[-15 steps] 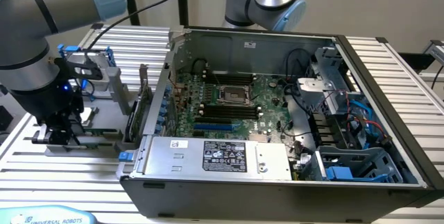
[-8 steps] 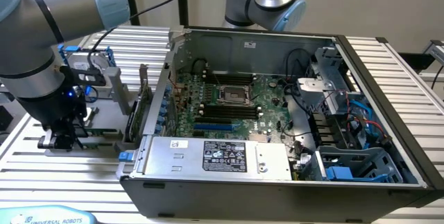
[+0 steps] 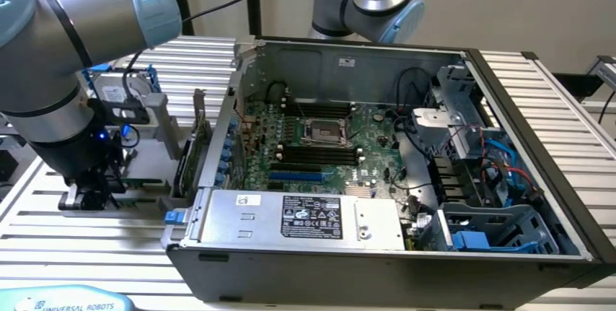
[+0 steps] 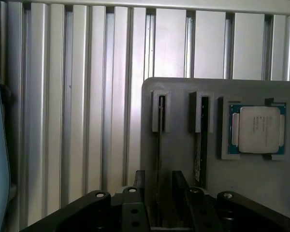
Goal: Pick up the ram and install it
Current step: 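Pick up the ram and move it above insertion slot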
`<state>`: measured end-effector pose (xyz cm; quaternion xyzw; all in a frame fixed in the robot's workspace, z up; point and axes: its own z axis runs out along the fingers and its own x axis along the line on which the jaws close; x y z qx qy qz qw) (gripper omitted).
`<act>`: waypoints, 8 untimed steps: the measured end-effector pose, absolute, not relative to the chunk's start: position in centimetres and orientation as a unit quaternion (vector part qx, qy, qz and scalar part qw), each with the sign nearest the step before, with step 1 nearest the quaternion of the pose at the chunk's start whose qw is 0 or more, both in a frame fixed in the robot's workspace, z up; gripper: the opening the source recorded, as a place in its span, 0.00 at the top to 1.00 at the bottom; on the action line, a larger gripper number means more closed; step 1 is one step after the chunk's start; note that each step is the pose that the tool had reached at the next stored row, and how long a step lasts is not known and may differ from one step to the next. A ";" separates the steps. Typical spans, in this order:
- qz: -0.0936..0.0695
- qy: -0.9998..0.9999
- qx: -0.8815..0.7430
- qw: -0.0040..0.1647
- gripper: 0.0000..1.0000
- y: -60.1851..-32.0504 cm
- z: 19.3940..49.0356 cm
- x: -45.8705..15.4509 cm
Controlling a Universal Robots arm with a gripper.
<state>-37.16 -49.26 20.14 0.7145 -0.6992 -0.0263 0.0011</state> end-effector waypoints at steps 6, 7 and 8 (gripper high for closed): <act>-0.029 -0.698 0.716 -0.002 0.64 -49.3 19.8 -37.2; -0.029 -0.698 0.716 -0.002 0.64 -49.3 19.8 -37.2; -0.029 -0.698 0.716 -0.002 0.64 -49.3 19.7 -37.2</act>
